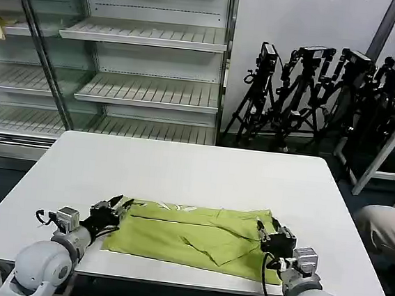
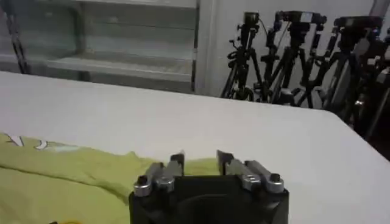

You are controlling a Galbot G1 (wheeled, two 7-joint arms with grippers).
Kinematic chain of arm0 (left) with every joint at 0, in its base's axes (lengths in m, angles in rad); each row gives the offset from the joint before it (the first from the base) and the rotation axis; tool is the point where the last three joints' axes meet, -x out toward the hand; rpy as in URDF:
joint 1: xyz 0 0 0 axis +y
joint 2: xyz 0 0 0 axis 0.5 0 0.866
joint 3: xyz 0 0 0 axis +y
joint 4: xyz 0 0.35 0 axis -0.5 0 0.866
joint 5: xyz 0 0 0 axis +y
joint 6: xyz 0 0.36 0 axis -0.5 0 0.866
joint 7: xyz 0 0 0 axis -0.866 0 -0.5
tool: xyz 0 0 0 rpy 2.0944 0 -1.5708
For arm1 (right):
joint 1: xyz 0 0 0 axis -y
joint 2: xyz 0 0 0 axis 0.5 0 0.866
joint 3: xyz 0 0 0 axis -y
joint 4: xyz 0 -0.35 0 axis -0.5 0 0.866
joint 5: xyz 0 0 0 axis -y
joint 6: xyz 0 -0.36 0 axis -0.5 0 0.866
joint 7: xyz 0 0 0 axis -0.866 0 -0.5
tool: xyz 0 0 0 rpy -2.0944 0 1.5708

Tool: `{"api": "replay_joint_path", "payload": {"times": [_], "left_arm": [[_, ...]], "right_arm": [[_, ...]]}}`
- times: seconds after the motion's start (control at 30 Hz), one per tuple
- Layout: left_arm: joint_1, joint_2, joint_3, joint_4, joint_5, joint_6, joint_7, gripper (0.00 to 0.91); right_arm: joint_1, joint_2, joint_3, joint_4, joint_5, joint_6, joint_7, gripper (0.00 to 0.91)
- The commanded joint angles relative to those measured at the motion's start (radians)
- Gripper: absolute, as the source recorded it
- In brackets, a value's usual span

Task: Fold and organize the clothes.

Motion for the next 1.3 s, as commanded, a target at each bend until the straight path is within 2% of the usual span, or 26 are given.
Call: {"api": "replay_joint_path", "payload": {"times": [0.03, 0.33, 0.37, 0.4, 0.47, 0.93, 1.3], "left_arm": [[0.048, -0.027, 0.027, -0.064, -0.103, 0.007, -0.255, 0.907], [0.073, -0.093, 0.063, -0.003, -0.126, 0.006, -0.361, 0.897], [0.072, -0.097, 0.066, -0.001, -0.133, 0.006, -0.361, 0.574], [0.071, -0.103, 0.068, -0.001, -0.137, 0.006, -0.361, 0.03], [0.07, -0.112, 0.075, 0.0, -0.143, 0.006, -0.361, 0.01], [0.05, -0.129, 0.103, 0.011, -0.146, -0.005, -0.341, 0.02], [0.014, -0.078, 0.048, 0.063, 0.061, -0.043, -0.235, 0.0]], "right_arm": [[-0.085, 0.002, 0.073, 0.045, -0.017, 0.001, -0.021, 0.907], [-0.144, 0.017, 0.094, 0.087, -0.035, 0.002, -0.037, 0.907], [-0.144, 0.018, 0.093, 0.087, -0.039, 0.002, -0.037, 0.907], [-0.144, 0.018, 0.093, 0.088, -0.04, 0.002, -0.037, 0.907], [-0.144, 0.02, 0.094, 0.088, -0.043, 0.002, -0.036, 0.907], [-0.154, 0.03, 0.082, 0.086, -0.07, 0.002, -0.034, 0.907], [-0.148, 0.036, 0.071, 0.083, -0.089, 0.003, -0.033, 0.907]]}}
